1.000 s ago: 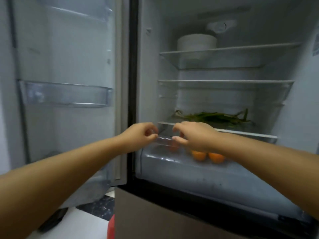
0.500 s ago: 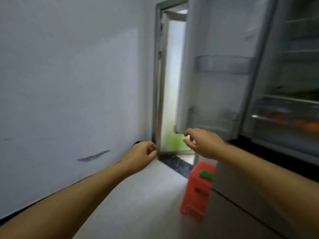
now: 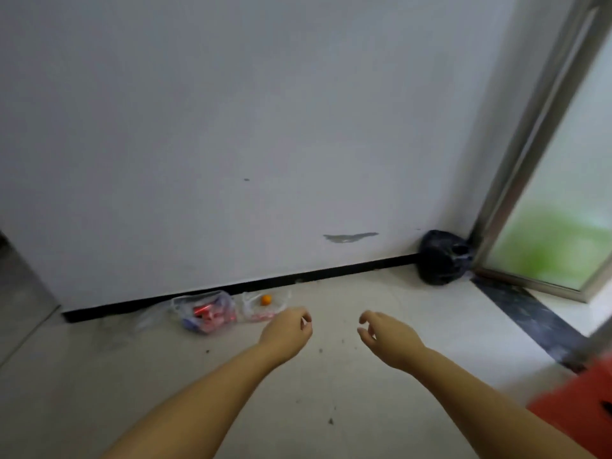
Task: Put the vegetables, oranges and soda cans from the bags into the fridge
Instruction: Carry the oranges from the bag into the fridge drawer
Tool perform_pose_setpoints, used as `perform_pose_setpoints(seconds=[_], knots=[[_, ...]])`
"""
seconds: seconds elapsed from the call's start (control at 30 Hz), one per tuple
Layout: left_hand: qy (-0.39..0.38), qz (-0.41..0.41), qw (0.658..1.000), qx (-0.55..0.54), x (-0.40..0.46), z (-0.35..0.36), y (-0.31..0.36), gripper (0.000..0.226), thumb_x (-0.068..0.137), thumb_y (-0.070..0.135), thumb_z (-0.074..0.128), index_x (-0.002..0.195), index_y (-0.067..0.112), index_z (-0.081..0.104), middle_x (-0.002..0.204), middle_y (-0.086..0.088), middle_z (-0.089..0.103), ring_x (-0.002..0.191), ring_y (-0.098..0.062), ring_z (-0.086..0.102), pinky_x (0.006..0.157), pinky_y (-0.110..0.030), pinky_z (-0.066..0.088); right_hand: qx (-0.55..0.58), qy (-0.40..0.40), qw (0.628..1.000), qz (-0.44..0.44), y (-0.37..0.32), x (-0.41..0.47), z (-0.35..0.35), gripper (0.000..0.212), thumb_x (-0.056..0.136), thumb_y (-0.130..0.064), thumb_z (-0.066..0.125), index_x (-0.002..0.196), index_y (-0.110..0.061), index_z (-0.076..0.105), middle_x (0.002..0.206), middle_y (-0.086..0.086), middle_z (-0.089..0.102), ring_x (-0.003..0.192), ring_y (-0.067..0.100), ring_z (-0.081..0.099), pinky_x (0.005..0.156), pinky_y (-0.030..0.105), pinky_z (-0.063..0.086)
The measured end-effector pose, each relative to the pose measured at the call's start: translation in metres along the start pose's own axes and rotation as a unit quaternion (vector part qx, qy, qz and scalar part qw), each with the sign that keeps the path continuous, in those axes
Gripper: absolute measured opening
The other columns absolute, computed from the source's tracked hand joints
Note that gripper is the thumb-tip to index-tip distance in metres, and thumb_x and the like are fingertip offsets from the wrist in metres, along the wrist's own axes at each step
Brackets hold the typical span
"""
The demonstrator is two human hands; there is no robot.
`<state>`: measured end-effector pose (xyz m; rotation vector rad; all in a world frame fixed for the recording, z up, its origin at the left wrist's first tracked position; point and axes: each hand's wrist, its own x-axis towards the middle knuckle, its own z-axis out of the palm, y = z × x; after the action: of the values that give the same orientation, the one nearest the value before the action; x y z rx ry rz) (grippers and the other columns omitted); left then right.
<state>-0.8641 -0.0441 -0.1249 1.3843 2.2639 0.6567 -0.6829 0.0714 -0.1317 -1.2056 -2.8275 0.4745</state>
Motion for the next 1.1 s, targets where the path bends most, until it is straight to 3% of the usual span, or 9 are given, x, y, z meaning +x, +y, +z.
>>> perform_pose_setpoints(seconds=[0.23,0.4,0.63,0.9,1.1], knots=[[-0.007,-0.142,0.989,-0.029,0.093,-0.021,-0.090,0.025,0.091,0.022,0.048,0.112,0.016,0.059,0.107,-0.006,0.064,0.096,-0.022,0.060,0.080,-0.031,0.046,-0.004,-0.136,0.990,-0.036,-0.021,0.151,0.041,0.036,0.099,-0.039,0.036,0.127,-0.020,0.047,0.120,0.003,0.059,0.101,0.020,0.059,0.086,0.032,0.049],[-0.003,-0.197,0.979,-0.045,0.155,-0.038,-0.125,0.028,0.092,0.023,0.048,0.116,0.016,0.058,0.113,-0.006,0.063,0.101,-0.022,0.060,0.084,-0.032,0.047,-0.006,-0.177,0.983,-0.057,-0.043,0.246,0.053,0.036,0.098,-0.039,0.038,0.126,-0.020,0.048,0.118,0.005,0.061,0.099,0.020,0.060,0.086,0.034,0.051],[-0.018,-0.220,0.974,-0.051,0.271,-0.055,-0.198,0.025,0.093,0.020,0.048,0.115,0.012,0.058,0.111,-0.008,0.063,0.100,-0.023,0.060,0.084,-0.031,0.046,-0.008,-0.208,0.975,-0.075,-0.069,0.383,0.087,0.036,0.098,-0.038,0.038,0.128,-0.020,0.047,0.121,0.005,0.060,0.102,0.020,0.059,0.087,0.031,0.050],[-0.098,-0.191,0.976,-0.028,0.432,-0.065,-0.283,0.021,0.094,0.022,0.047,0.109,0.016,0.058,0.106,-0.005,0.064,0.091,-0.018,0.060,0.078,-0.031,0.049,0.014,-0.245,0.969,0.025,-0.062,0.534,0.127,0.034,0.098,-0.035,0.038,0.127,-0.020,0.047,0.121,0.003,0.059,0.103,0.021,0.059,0.085,0.031,0.048],[-0.171,-0.190,0.967,-0.022,0.538,0.013,-0.373,0.026,0.093,0.027,0.046,0.115,0.019,0.057,0.118,0.000,0.058,0.104,-0.017,0.057,0.090,-0.030,0.046,0.031,-0.304,0.951,0.037,-0.051,0.644,0.243,0.032,0.098,-0.034,0.036,0.126,-0.024,0.047,0.121,-0.003,0.056,0.104,0.015,0.059,0.087,0.027,0.047]])
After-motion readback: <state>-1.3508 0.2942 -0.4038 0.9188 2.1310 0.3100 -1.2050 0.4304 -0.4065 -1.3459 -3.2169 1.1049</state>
